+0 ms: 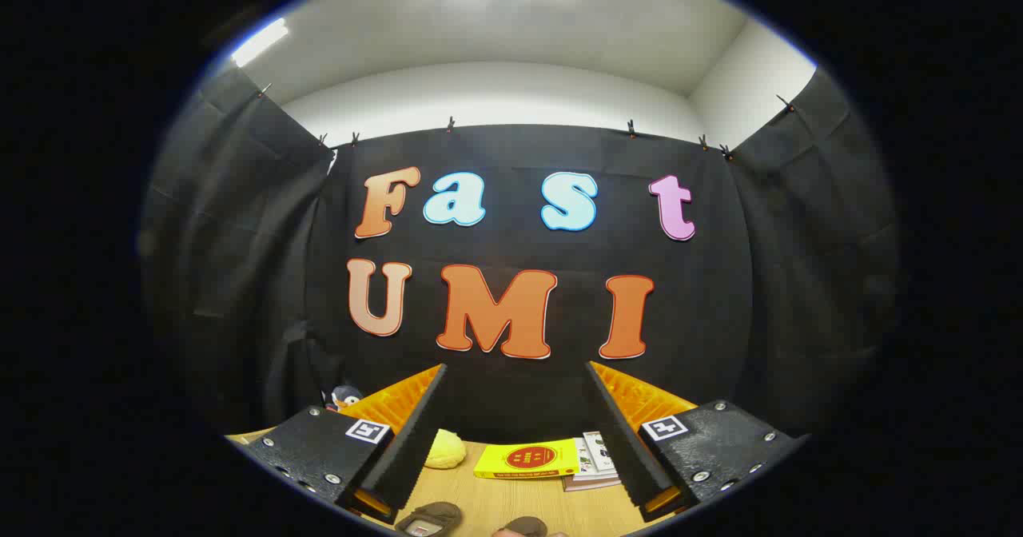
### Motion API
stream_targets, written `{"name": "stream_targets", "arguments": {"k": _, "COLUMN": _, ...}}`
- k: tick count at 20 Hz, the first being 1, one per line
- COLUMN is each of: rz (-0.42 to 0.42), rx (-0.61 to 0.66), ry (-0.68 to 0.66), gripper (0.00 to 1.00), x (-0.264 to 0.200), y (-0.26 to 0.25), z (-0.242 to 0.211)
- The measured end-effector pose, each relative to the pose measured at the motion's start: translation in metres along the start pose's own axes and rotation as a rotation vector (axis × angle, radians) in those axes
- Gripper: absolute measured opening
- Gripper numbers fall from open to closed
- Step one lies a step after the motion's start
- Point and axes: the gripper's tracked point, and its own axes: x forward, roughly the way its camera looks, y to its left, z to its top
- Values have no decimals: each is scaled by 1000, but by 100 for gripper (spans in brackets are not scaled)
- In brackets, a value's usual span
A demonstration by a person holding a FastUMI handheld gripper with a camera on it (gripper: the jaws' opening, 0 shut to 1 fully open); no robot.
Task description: Open the storage box then place both shoes into the box .Put the left shoe in first, then the right shoe, with the right side of both shoes facing outward in a uniform manner.
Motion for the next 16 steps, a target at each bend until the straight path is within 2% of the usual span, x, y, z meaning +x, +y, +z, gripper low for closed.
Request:
{"name": "stream_targets", "arguments": {"k": 9, "rz": 27, "rx": -60, "ry": -21, "gripper": 99, "x": 5, "y": 32, "z": 8}}
{"name": "stream_targets", "arguments": {"k": 16, "rz": 46, "rx": -28, "ry": -5, "gripper": 99, "x": 9, "y": 43, "z": 7}}
